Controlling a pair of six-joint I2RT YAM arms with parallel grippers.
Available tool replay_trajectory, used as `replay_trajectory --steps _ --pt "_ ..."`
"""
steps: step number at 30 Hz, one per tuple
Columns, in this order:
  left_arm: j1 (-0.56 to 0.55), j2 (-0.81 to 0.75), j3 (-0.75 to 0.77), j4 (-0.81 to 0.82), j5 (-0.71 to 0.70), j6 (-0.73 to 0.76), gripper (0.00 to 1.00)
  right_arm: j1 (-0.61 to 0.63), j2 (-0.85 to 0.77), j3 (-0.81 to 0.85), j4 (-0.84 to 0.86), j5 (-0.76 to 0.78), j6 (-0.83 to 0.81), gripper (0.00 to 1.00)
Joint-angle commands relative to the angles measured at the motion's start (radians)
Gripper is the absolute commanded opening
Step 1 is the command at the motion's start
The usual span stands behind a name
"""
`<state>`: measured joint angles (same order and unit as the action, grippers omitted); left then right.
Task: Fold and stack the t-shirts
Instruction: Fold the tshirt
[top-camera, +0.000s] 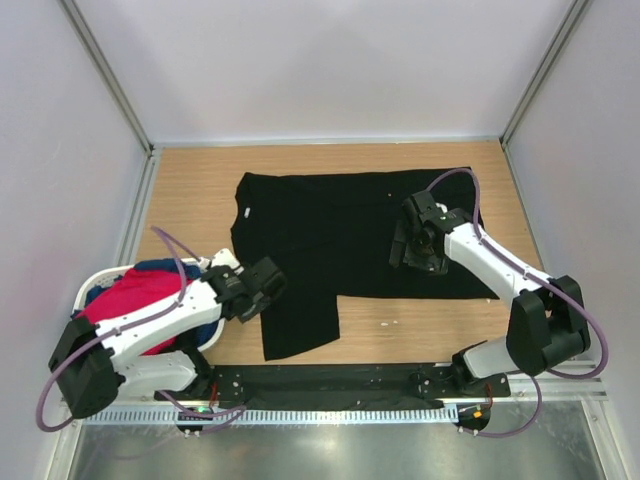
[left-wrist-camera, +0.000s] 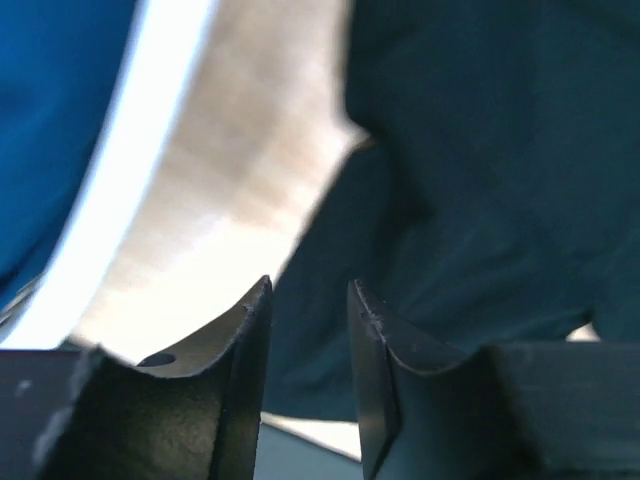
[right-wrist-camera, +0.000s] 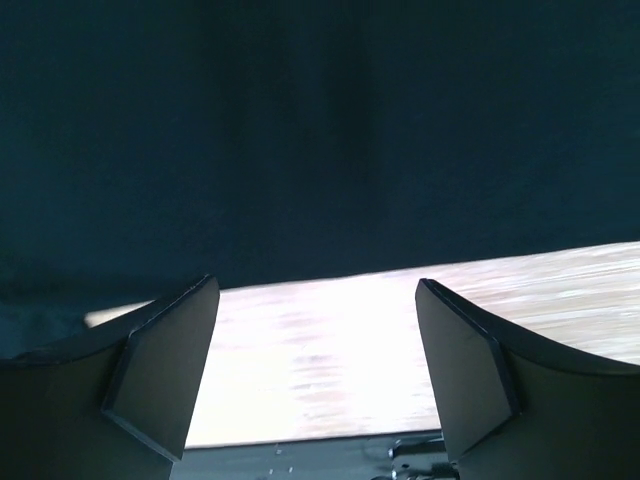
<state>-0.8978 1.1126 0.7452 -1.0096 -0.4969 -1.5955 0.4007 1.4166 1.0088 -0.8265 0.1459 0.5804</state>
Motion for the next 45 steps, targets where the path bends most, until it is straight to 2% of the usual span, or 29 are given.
replay_trajectory --steps 1,6,9,10,13,17,21,26,31,38,45 --pt "0.056 0.087 0.104 0.192 -0.049 0.224 0.37 -0.058 0.019 0.043 0.018 0.067 -0.047 0.86" --pt "0.118 0.288 0.345 0.17 -0.071 0.413 0.37 -0.134 0.08 0.097 0.102 0.07 -0.071 0.86" --pt "0.203 0.401 0.437 0.2 -0.043 0.505 0.42 -0.154 0.159 0.151 0.151 0.086 -0.089 0.86" --pt "0.261 0.452 0.459 0.21 -0.031 0.52 0.42 -0.158 0.188 0.169 0.164 0.092 -0.099 0.86" --pt "0.336 0.53 0.529 0.226 0.024 0.571 0.42 -0.198 0.3 0.247 0.167 0.106 -0.111 0.86" --pt "0.437 0.654 0.647 0.296 0.09 0.678 0.42 -0.266 0.393 0.405 0.174 0.093 -0.122 0.86" --pt "0.5 0.792 0.822 0.293 0.153 0.752 0.41 -0.315 0.502 0.591 0.184 0.086 -0.155 0.86" --pt "0.557 0.964 1.006 0.296 0.216 0.767 0.36 -0.359 0.717 0.848 0.185 0.026 -0.162 0.82" --pt "0.592 1.148 1.196 0.272 0.259 0.752 0.28 -0.376 0.864 1.013 0.185 -0.002 -0.172 0.76" --pt "0.637 1.314 1.388 0.18 0.282 0.663 0.21 -0.379 0.979 1.068 0.184 -0.02 -0.163 0.74" --pt "0.686 1.386 1.45 0.161 0.307 0.569 0.21 -0.418 1.061 1.152 0.178 -0.025 -0.171 0.75"
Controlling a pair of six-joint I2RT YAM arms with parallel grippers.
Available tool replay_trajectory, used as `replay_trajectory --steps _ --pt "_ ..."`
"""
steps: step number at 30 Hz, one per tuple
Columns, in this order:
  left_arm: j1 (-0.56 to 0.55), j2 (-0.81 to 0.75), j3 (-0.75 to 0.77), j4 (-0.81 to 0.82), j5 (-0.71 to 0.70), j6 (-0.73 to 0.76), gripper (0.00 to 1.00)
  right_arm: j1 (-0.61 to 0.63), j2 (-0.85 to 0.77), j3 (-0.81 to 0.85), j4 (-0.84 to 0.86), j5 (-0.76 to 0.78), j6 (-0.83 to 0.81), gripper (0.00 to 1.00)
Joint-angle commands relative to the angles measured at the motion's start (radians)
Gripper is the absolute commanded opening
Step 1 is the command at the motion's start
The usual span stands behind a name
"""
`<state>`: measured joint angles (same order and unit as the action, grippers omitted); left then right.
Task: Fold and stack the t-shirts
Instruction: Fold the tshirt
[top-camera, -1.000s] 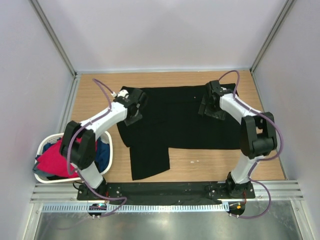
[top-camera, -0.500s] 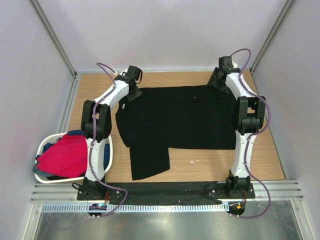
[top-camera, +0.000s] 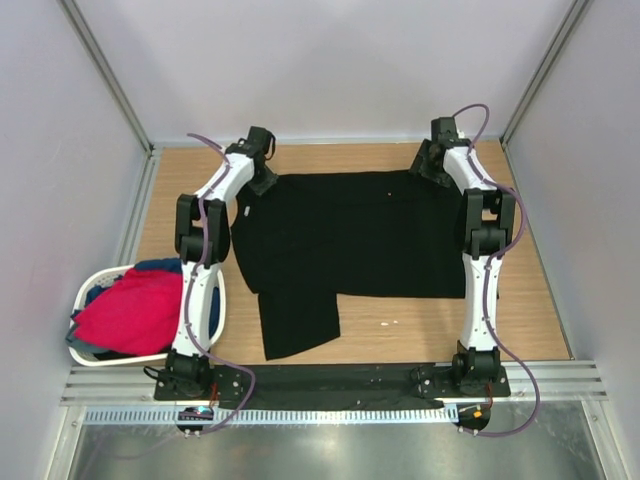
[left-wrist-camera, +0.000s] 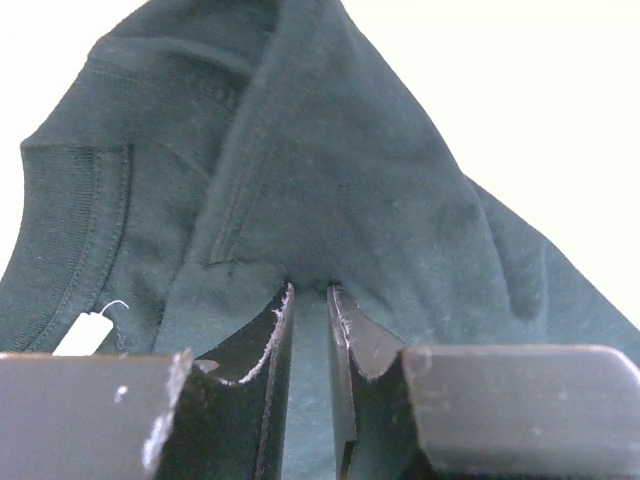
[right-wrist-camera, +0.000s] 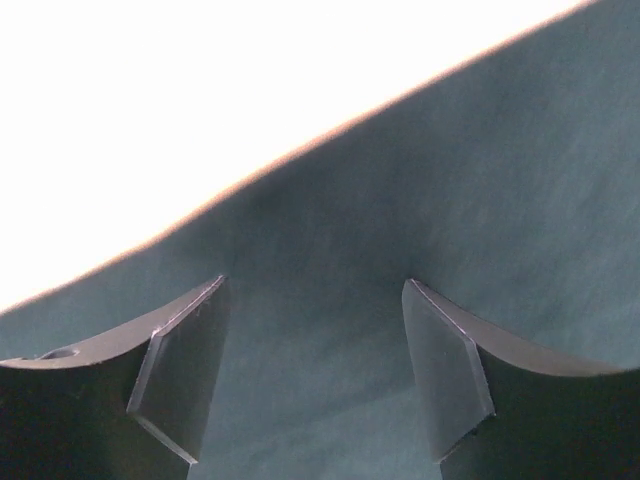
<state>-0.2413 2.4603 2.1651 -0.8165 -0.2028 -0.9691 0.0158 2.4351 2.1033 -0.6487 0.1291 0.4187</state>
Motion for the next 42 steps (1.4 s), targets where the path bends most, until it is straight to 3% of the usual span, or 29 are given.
replay_trajectory --steps 1,8,12,16,19,22,25,30,34,37,42 --pt "0.033 0.049 0.039 -0.024 0.013 -0.06 0.2 -0.036 0.07 0.098 -0.003 -0.013 -0.012 0.75" --pt "0.051 0.164 0.244 -0.055 0.045 -0.063 0.2 -0.051 0.206 0.306 -0.017 -0.063 -0.043 0.78" --pt "0.057 0.174 0.237 -0.021 0.092 -0.071 0.19 -0.053 0.231 0.374 -0.017 -0.098 -0.057 0.79" --pt "0.056 0.027 0.15 0.029 0.112 -0.016 0.21 -0.053 0.145 0.4 -0.015 -0.181 -0.08 0.81" --pt "0.056 -0.093 0.107 0.045 0.103 0.072 0.28 -0.051 0.003 0.367 -0.015 -0.209 -0.086 0.84" --pt "0.045 -0.286 0.046 0.043 0.117 0.151 0.42 -0.051 -0.197 0.24 -0.015 -0.217 -0.072 0.89" --pt "-0.001 -0.496 -0.106 0.008 0.112 0.193 0.5 -0.053 -0.422 0.039 -0.017 -0.192 -0.035 0.96" --pt "-0.188 -0.864 -0.57 -0.128 0.022 0.098 0.5 -0.053 -0.738 -0.355 -0.038 -0.047 0.067 1.0" --pt "-0.363 -1.126 -0.916 -0.182 -0.036 -0.194 0.5 -0.059 -0.945 -0.7 -0.133 0.033 0.135 1.0" --pt "-0.495 -1.318 -1.153 -0.185 -0.061 -0.334 0.5 -0.086 -1.083 -0.892 -0.178 0.053 0.181 1.0" --pt "-0.791 -1.488 -1.408 -0.14 -0.165 -0.751 0.49 -0.148 -1.241 -1.097 -0.193 0.107 0.204 1.0"
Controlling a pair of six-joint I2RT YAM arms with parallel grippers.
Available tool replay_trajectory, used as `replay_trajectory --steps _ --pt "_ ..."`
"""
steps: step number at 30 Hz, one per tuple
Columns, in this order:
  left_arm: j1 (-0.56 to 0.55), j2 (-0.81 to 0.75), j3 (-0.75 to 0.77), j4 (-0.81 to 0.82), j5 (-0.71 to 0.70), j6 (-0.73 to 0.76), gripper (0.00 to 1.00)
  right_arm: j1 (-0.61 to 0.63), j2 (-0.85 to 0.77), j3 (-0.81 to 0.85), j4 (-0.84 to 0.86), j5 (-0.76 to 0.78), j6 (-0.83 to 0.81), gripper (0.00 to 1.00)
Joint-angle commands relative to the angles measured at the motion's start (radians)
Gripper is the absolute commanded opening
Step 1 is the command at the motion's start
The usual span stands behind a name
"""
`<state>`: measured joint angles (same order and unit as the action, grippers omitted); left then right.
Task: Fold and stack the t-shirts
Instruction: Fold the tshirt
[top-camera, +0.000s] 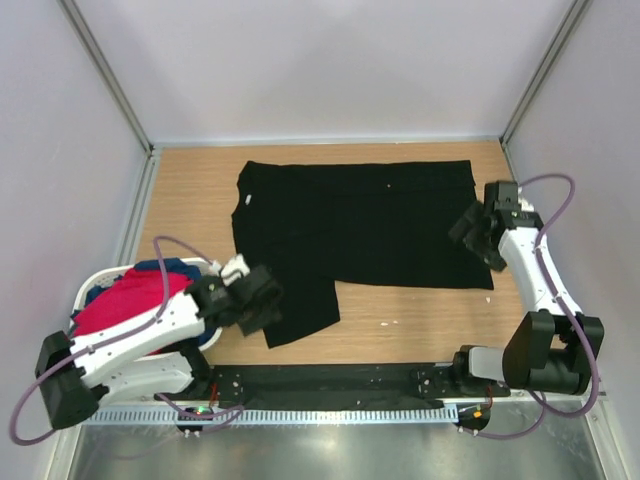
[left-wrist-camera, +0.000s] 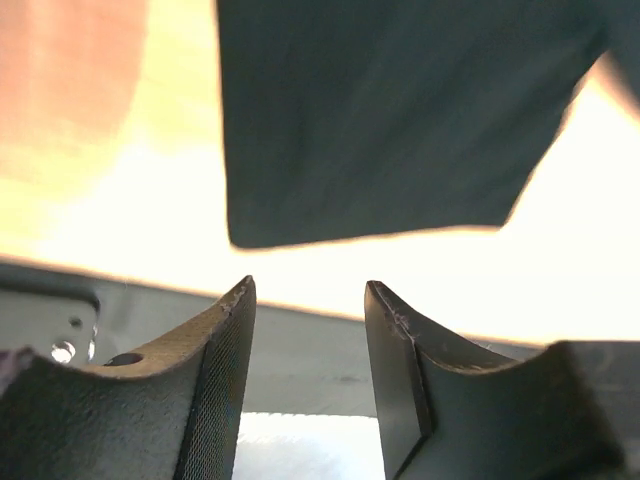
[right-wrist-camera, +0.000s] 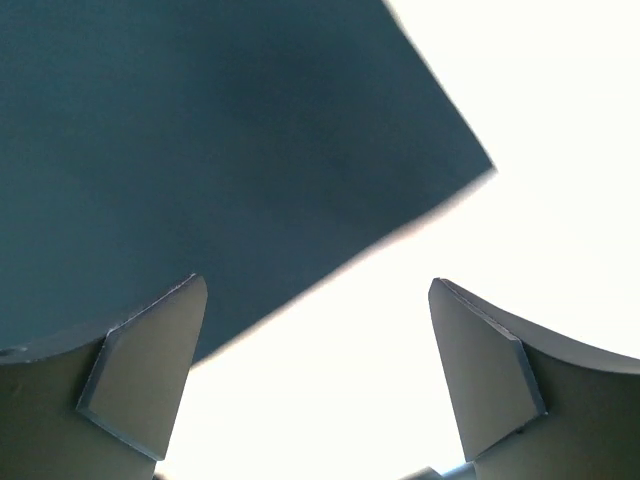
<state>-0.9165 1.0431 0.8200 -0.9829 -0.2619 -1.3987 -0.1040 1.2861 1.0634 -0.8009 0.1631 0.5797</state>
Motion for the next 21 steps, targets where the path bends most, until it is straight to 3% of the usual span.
replay_trajectory --steps 1,5,9,16,21 --pt "-0.152 -0.072 -0.111 0.045 -0.114 -0.365 0.49 -0.033 -0.103 -0.095 -0.043 0.1 0.048 1.0" --pt "-0.277 0.064 -0.114 0.04 -0.14 -0.499 0.47 -0.045 -0.122 -0.141 -0.037 0.125 0.054 1.0" --pt "-0.283 0.118 -0.094 -0.011 -0.164 -0.531 0.49 -0.056 -0.093 -0.143 -0.026 0.121 0.043 1.0" --pt "-0.283 0.022 -0.243 0.067 -0.165 -0.605 0.48 -0.076 -0.074 -0.172 0.015 0.107 0.051 1.0" --pt "-0.274 0.017 -0.271 0.069 -0.151 -0.622 0.45 -0.082 -0.05 -0.177 0.032 0.101 0.055 1.0"
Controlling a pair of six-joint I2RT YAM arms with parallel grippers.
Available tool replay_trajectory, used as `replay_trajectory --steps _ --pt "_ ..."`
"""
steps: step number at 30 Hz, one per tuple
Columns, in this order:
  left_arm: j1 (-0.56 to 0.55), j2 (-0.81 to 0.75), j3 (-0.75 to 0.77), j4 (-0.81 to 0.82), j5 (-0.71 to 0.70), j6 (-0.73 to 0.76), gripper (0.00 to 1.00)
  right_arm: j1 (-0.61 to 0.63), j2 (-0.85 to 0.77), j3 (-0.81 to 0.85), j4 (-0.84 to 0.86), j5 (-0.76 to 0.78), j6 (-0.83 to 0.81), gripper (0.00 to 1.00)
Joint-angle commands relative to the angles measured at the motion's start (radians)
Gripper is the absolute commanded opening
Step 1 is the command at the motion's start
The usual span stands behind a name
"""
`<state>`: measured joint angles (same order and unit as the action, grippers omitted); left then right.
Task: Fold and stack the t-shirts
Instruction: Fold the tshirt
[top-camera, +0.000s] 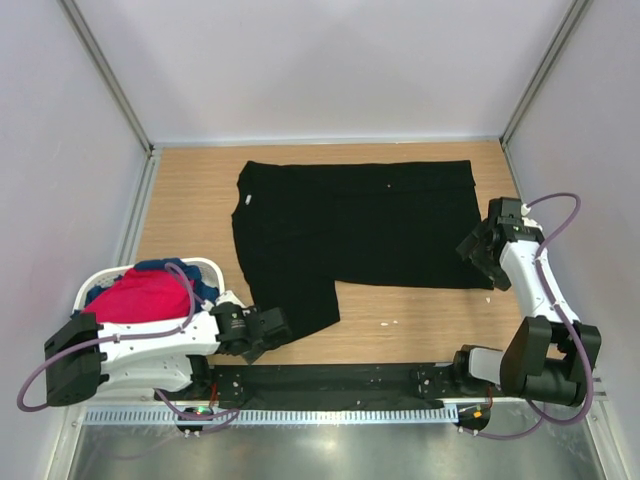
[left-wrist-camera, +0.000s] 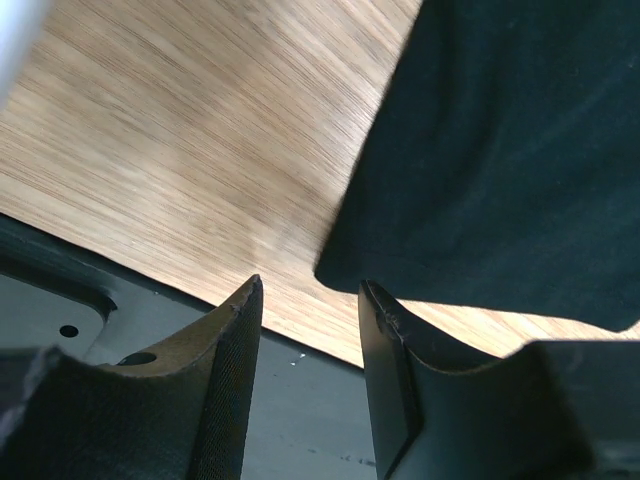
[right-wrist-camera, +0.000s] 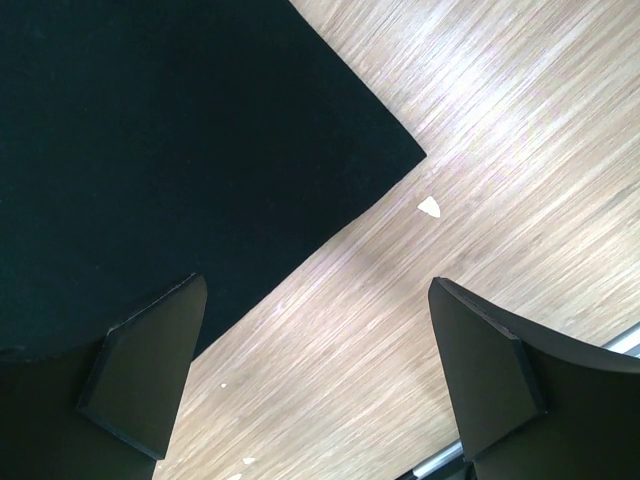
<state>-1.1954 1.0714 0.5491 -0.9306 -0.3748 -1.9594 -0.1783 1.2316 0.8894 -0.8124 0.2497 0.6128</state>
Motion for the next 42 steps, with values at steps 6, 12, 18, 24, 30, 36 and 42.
replay_trajectory --steps 6,12,18,24,30,36,42 --pt "0.056 0.013 -0.017 0.081 -0.004 0.02 0.45 -0.013 0.028 0.002 0.055 0.026 0.021 1.0" --pt "0.097 0.051 -0.024 0.099 0.033 0.051 0.42 -0.036 0.049 -0.013 0.065 0.036 0.022 0.99" --pt "0.129 0.11 -0.034 0.151 0.096 0.093 0.26 -0.099 0.066 -0.015 0.068 0.016 0.002 0.99" --pt "0.148 0.116 -0.023 0.13 0.102 0.106 0.0 -0.15 0.101 -0.036 0.081 0.011 -0.001 0.99" --pt "0.148 0.091 0.041 0.061 0.044 0.165 0.0 -0.187 0.124 -0.072 0.123 0.002 -0.015 0.97" --pt "0.151 0.075 0.083 0.02 -0.007 0.227 0.0 -0.208 0.134 -0.121 0.22 -0.024 -0.022 0.87" --pt "0.221 0.048 0.124 -0.016 -0.018 0.329 0.0 -0.219 0.224 -0.089 0.259 0.006 -0.016 0.79"
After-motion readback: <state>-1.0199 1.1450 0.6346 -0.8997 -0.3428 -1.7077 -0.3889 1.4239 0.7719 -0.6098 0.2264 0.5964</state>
